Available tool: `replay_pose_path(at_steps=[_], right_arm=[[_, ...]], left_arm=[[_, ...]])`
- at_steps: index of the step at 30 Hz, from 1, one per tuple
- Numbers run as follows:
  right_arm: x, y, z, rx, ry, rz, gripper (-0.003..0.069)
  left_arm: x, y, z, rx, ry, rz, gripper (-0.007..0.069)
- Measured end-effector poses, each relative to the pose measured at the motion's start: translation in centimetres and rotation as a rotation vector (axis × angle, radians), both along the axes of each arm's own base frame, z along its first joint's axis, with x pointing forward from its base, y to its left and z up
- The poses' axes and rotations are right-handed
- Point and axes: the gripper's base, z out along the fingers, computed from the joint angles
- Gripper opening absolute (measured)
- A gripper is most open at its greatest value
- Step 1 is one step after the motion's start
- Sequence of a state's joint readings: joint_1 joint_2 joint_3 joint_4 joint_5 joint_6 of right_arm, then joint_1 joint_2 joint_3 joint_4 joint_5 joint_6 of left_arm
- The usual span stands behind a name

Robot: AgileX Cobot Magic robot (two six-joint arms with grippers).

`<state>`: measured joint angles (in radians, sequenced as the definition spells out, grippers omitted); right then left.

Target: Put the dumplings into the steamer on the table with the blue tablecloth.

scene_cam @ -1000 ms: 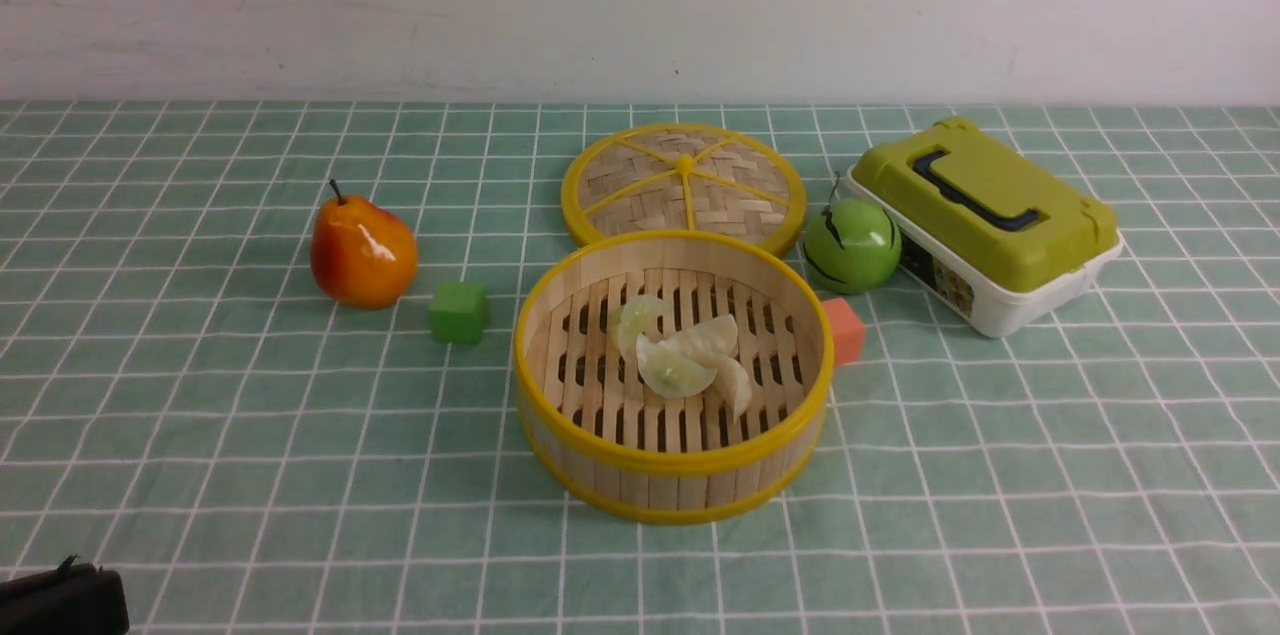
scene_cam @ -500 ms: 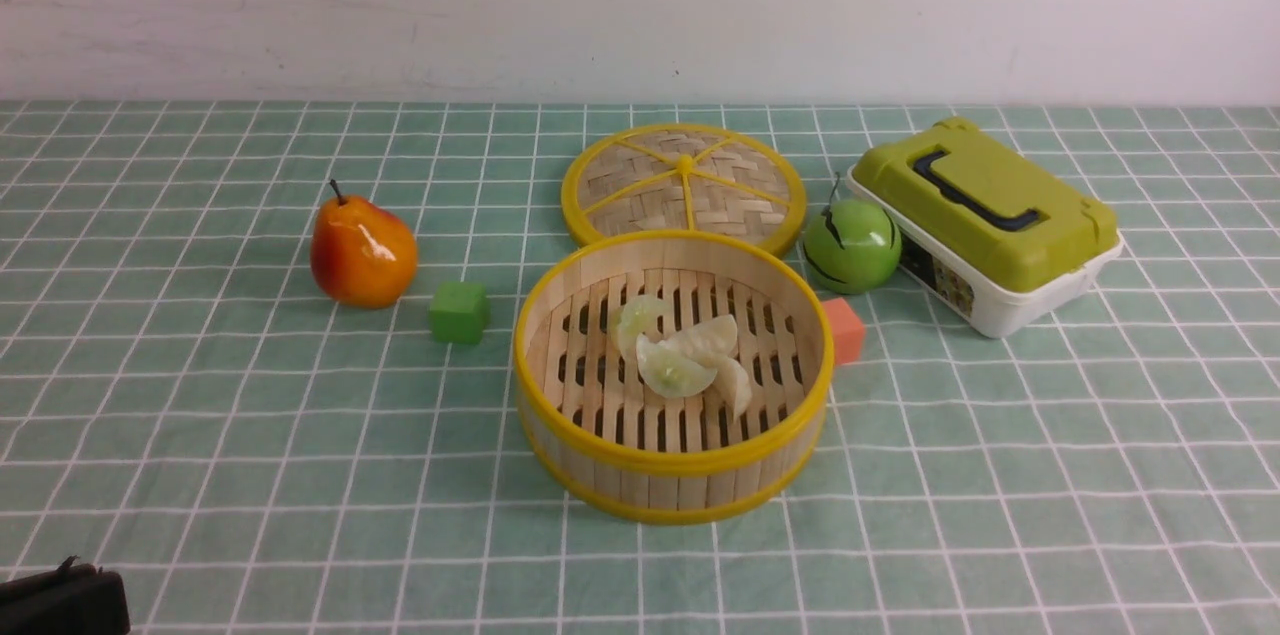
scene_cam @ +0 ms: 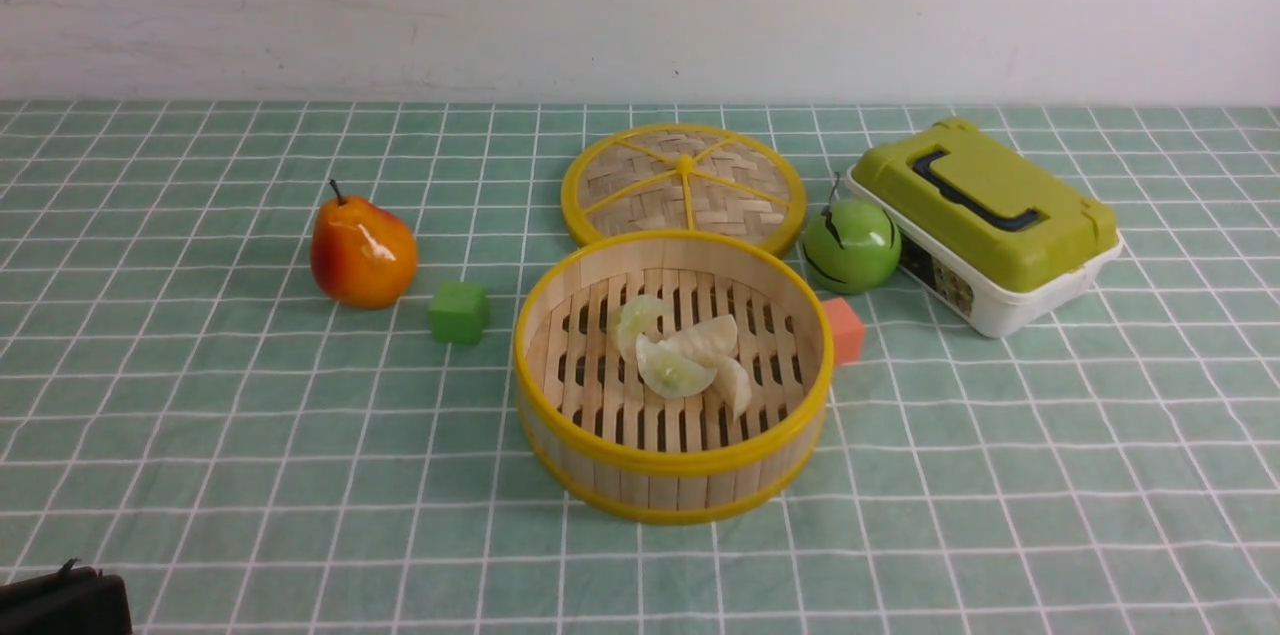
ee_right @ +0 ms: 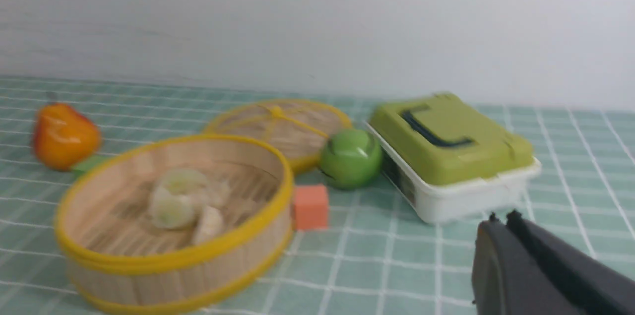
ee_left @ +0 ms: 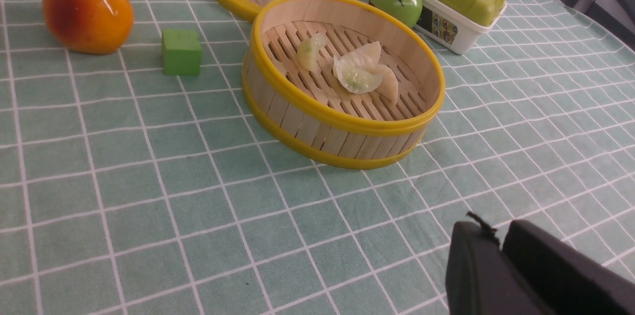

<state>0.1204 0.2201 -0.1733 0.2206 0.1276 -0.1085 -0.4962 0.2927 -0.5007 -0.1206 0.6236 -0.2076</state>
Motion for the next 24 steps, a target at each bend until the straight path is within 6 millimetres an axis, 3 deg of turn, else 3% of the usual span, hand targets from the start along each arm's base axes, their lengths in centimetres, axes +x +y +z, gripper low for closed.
replay_pose_path(at_steps=[4, 11, 24], right_arm=[[-1.2, -1.1, -3.6, 0.021, 0.088, -0.156, -0.0004], [-2.0, -1.4, -6.6, 0.052, 0.196, -0.205, -0.0004], [-2.0, -1.4, -7.3, 0.049, 0.221, -0.208, -0.0022]], left_arm=[[0.0, 0.0, 0.0, 0.0, 0.0, 0.0, 0.0081], [0.0, 0.0, 0.0, 0.0, 0.0, 0.0, 0.0088], [0.0, 0.0, -0.1, 0.003, 0.005, -0.001, 0.0091]])
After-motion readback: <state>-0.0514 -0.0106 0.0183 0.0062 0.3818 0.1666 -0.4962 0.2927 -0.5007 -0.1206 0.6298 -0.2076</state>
